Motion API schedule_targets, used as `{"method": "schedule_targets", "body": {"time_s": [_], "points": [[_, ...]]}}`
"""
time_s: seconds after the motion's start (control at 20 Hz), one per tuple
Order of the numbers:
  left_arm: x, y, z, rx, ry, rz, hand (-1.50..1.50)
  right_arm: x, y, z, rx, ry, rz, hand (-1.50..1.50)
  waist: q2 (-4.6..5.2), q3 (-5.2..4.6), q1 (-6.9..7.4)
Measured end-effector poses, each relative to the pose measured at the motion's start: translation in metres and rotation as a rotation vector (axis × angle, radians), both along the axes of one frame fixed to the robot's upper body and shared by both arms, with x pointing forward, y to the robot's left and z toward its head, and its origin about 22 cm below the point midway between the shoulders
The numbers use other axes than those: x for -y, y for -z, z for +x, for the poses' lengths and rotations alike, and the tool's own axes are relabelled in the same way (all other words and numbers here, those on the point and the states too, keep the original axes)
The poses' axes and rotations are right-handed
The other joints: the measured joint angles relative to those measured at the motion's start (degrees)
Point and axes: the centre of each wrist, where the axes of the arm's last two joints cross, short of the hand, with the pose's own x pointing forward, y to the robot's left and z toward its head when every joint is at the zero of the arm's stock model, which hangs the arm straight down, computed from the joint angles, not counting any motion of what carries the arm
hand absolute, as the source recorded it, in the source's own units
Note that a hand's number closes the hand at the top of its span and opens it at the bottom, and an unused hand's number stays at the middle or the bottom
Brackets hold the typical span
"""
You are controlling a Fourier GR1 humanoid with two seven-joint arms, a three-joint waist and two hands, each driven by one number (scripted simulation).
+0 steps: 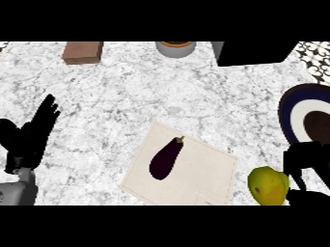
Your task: Pick the pear from the placemat and place it in the plate
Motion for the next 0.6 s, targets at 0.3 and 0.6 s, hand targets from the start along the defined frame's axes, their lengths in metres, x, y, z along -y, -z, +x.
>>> {"method": "schedule_targets", "body": {"time_s": [0.3,0.6], "points": [[0.0,-0.003,0.003,0.009,0.021,-0.006,0.0,0.044,-0.046,-0.035,0.189,0.273,0.099,1.5,0.55,0.05,1.38],[0.011,-0.007,0.013,0.021,0.06,0.0,0.0,0.093,-0.065,-0.049,0.156,0.452,0.208,1.5,1.04,0.1,3.53]]}}
